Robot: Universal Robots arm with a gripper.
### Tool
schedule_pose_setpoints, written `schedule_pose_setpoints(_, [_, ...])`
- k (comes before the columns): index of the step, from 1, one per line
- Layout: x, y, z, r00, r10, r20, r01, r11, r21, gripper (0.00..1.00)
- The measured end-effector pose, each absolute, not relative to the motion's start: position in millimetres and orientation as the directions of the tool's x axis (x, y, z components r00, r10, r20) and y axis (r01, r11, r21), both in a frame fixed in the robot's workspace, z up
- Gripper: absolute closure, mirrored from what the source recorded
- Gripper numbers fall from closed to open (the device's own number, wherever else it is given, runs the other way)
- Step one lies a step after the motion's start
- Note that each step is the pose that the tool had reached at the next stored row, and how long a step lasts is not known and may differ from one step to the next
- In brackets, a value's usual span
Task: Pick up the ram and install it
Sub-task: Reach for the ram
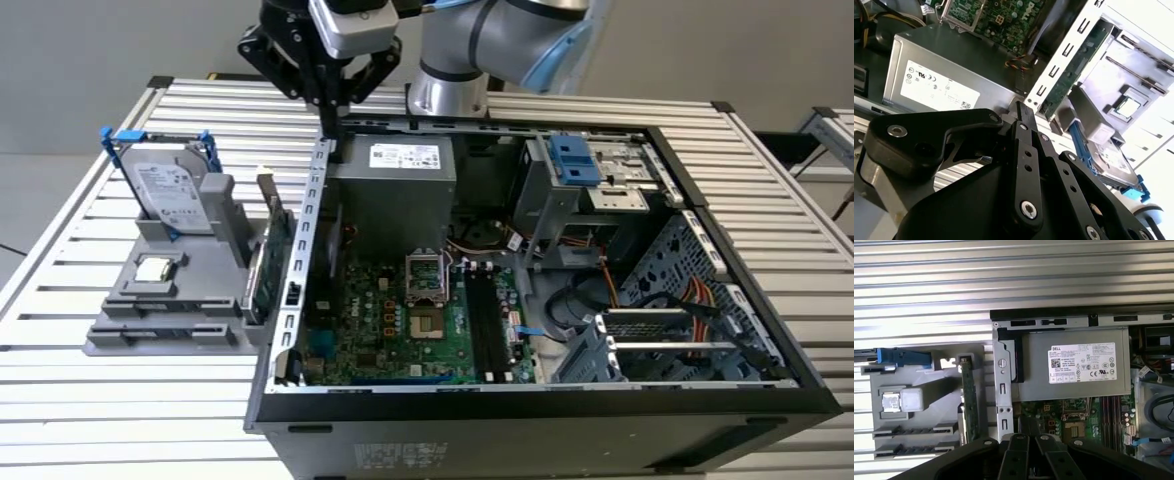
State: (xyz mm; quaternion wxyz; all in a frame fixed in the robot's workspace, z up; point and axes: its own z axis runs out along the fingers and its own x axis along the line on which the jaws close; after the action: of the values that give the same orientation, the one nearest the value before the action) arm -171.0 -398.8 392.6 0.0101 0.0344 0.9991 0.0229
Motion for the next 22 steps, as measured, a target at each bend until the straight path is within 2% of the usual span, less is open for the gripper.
schedule_pose_setpoints(22, [-196.9,-398.8,392.6,-0.997,0.069,-0.019,0.068,0.997,0.047,1.0])
